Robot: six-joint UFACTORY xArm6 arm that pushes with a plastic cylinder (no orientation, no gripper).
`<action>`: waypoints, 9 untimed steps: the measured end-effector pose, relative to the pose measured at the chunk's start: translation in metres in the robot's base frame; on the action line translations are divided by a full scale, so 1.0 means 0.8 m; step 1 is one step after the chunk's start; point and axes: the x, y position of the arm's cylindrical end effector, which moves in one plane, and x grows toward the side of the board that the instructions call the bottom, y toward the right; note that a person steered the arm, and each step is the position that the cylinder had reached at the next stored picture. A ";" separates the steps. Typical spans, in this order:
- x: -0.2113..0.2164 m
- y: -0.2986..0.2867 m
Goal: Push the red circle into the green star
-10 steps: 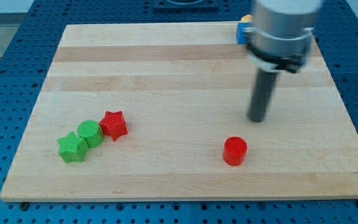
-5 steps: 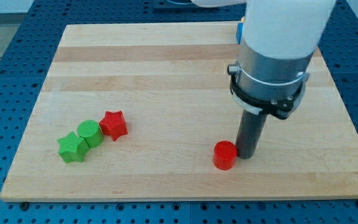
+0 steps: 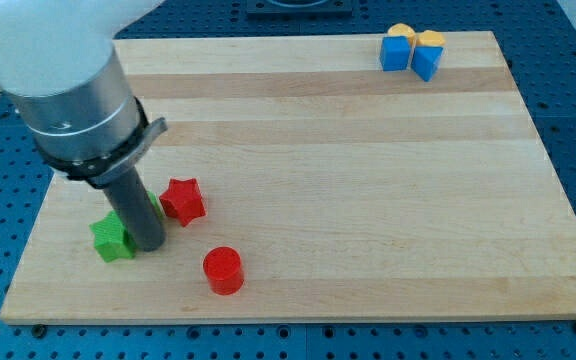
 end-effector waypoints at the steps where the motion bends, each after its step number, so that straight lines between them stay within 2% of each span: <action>1: 0.000 -0.003; 2: -0.006 0.053; 3: -0.012 0.152; 4: 0.003 0.194; 5: 0.048 0.183; 6: 0.060 0.138; 8: 0.051 0.021; 9: 0.049 0.024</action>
